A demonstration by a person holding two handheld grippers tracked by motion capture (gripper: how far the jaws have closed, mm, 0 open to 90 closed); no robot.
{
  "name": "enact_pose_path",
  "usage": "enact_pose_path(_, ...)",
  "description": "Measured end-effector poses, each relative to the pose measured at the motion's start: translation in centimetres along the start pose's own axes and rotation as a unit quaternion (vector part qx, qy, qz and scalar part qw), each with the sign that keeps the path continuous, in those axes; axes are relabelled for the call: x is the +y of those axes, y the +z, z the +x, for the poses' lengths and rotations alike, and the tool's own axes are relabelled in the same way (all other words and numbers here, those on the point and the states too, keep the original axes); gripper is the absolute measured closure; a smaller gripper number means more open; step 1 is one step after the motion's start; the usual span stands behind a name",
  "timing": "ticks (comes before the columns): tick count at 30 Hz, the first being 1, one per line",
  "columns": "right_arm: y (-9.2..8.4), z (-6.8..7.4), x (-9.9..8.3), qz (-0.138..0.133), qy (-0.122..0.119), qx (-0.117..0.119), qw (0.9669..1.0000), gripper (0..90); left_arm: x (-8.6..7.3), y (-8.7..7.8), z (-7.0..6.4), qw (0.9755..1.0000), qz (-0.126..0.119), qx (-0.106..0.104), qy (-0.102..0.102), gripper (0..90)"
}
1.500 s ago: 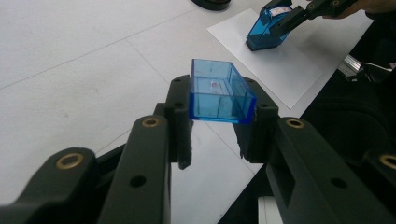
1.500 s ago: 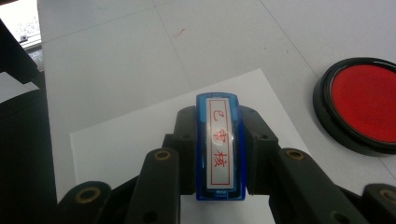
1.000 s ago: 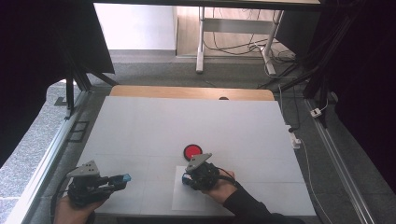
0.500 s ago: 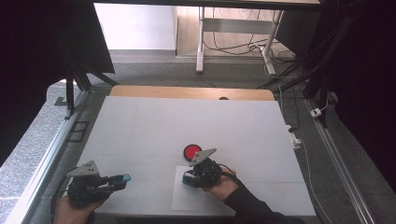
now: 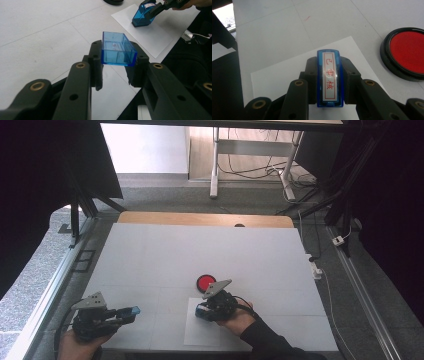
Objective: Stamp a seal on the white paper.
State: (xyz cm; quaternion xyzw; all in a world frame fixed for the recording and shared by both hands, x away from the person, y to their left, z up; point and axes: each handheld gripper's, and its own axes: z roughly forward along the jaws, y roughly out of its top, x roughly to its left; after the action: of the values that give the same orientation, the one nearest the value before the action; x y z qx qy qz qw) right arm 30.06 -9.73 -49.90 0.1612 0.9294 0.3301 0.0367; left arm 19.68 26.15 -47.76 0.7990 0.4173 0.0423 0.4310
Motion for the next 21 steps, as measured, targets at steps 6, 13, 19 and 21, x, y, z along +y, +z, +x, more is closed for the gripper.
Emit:
enact_pose_path(6,-0.02,-0.04,0.0,-0.003,0.001,0.005,1.0,70.8,0.0,0.0,-0.07,1.0,0.0,0.001,0.002,68.5)
enact_pose_path(13,-0.02,0.02,0.03,-0.003,-0.002,0.002,1.0,70.8,0.02,0.01,-0.07,1.0,0.0,-0.001,0.003,68.5)
enact_pose_path(19,-0.03,0.08,0.08,-0.002,-0.002,0.0,1.0,70.7,0.01,-0.02,-0.05,1.0,0.0,-0.001,0.002,68.5)
enact_pose_path(21,-0.03,0.1,0.11,-0.001,-0.002,0.0,1.0,70.7,0.0,-0.04,-0.04,1.0,-0.001,-0.001,0.002,68.5)
